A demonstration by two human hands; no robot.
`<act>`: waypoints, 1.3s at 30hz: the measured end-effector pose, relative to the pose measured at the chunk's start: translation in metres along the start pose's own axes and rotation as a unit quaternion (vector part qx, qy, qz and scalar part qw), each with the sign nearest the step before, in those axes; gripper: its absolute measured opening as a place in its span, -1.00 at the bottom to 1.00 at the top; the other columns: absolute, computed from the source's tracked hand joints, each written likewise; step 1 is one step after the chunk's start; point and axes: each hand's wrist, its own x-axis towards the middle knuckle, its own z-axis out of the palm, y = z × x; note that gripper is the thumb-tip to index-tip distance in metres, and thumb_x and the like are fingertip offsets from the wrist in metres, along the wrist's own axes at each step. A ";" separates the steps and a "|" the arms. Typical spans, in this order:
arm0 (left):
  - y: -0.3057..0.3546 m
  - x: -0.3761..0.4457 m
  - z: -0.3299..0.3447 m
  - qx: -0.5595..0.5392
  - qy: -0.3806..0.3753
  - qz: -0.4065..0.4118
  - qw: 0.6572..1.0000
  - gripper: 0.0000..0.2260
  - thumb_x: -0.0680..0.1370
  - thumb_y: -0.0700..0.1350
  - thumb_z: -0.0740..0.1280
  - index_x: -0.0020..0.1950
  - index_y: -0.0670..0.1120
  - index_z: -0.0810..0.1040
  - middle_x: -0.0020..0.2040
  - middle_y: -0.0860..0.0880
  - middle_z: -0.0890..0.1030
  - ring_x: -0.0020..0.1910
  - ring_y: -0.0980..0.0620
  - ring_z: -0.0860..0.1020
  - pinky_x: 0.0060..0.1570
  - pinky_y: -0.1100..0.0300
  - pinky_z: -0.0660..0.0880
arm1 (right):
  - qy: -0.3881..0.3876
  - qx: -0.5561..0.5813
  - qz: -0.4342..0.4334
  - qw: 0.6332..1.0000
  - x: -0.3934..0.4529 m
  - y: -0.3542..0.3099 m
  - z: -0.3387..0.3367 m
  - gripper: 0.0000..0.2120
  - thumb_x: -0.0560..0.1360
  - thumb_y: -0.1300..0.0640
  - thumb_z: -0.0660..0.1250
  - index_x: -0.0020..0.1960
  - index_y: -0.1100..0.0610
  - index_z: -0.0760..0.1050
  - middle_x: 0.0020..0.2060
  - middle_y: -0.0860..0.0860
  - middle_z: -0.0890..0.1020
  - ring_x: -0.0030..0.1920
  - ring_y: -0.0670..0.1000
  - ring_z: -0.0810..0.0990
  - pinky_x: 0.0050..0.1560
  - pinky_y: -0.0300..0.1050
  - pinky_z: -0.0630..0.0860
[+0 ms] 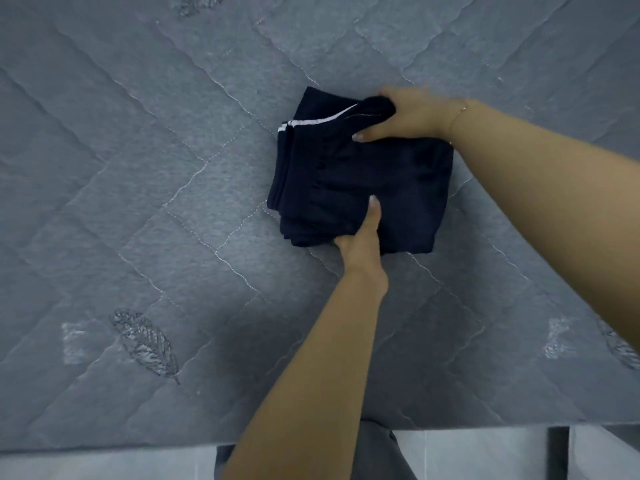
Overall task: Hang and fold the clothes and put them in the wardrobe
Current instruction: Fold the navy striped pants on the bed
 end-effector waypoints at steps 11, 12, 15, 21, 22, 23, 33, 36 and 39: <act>0.037 0.004 -0.154 0.443 0.072 0.274 0.850 -0.78 0.61 0.08 0.26 0.07 -0.06 0.44 -0.07 0.08 0.60 -0.07 0.07 0.55 -0.14 0.38 0.43 | -0.043 0.432 0.105 0.895 -0.135 0.064 0.162 -0.55 0.48 -0.13 0.42 0.31 0.01 0.51 0.15 -0.09 0.66 0.14 -0.08 0.63 0.27 -0.13 0.51; 0.036 0.004 -0.161 0.438 0.069 0.275 0.853 -0.75 0.60 0.09 0.26 0.14 -0.06 0.42 -0.04 0.13 0.58 -0.03 0.10 0.55 -0.11 0.42 0.43 | 0.009 0.436 0.112 0.893 -0.142 0.062 0.179 -0.54 0.47 -0.13 0.42 0.29 0.03 0.51 0.15 -0.08 0.65 0.13 -0.10 0.63 0.24 -0.15 0.53; 0.028 0.001 -0.171 0.411 0.030 0.262 0.872 -0.68 0.61 0.13 0.23 0.30 0.05 0.36 0.14 0.21 0.52 0.13 0.23 0.51 0.18 0.28 0.41 | 0.109 0.480 0.113 0.863 -0.156 0.052 0.205 -0.56 0.47 -0.19 0.39 0.25 0.01 0.50 0.14 -0.12 0.63 0.07 -0.21 0.62 0.03 -0.38 0.53; 0.030 -0.008 -0.154 0.382 -0.044 0.169 0.907 -0.60 0.56 0.28 0.21 0.38 0.24 0.30 0.23 0.26 0.48 0.22 0.21 0.46 0.16 0.27 0.39 | 0.149 0.511 0.108 0.840 -0.160 0.035 0.199 -0.56 0.51 -0.25 0.31 0.25 -0.01 0.48 0.09 -0.19 0.64 0.04 -0.25 0.62 -0.06 -0.44 0.53; 0.033 -0.010 -0.153 0.378 -0.049 0.169 0.909 -0.64 0.57 0.27 0.20 0.34 0.23 0.34 0.20 0.26 0.49 0.22 0.20 0.48 0.19 0.25 0.41 | 0.146 0.524 0.113 0.831 -0.162 0.033 0.197 -0.58 0.52 -0.25 0.30 0.23 0.01 0.51 0.07 -0.16 0.67 0.06 -0.20 0.64 -0.02 -0.37 0.55; 0.037 -0.014 -0.154 0.377 -0.054 0.175 0.908 -0.67 0.58 0.26 0.19 0.30 0.22 0.38 0.18 0.26 0.52 0.20 0.20 0.49 0.23 0.22 0.43 | 0.142 0.543 0.115 0.820 -0.167 0.031 0.197 -0.60 0.53 -0.23 0.29 0.21 0.02 0.54 0.06 -0.12 0.69 0.07 -0.13 0.65 0.02 -0.29 0.58; 0.109 -0.149 -0.178 0.462 -0.194 0.195 0.843 -0.65 0.44 0.45 0.14 0.06 0.33 0.51 -0.13 0.40 0.62 -0.14 0.37 0.60 -0.26 0.46 0.50 | 0.269 0.655 0.099 0.699 -0.337 -0.079 0.205 -0.66 0.57 -0.14 0.28 0.19 0.06 0.58 0.04 0.03 0.71 0.04 0.01 0.69 -0.13 -0.23 0.61; 0.128 -0.213 -0.174 0.486 -0.240 0.223 0.810 -0.60 0.43 0.44 0.12 0.13 0.29 0.47 -0.15 0.34 0.59 -0.18 0.32 0.58 -0.34 0.46 0.46 | 0.348 0.642 0.090 0.677 -0.404 -0.128 0.202 -0.65 0.58 -0.14 0.26 0.21 0.05 0.56 0.04 -0.02 0.71 0.04 -0.04 0.69 -0.12 -0.29 0.59; 0.139 -0.277 -0.169 0.511 -0.308 0.244 0.765 -0.61 0.45 0.41 0.14 0.13 0.25 0.48 -0.21 0.36 0.63 -0.22 0.37 0.60 -0.35 0.48 0.47 | 0.422 0.629 0.080 0.648 -0.469 -0.171 0.200 -0.71 0.59 -0.11 0.25 0.16 0.03 0.58 0.01 -0.05 0.71 0.01 -0.07 0.69 -0.15 -0.32 0.57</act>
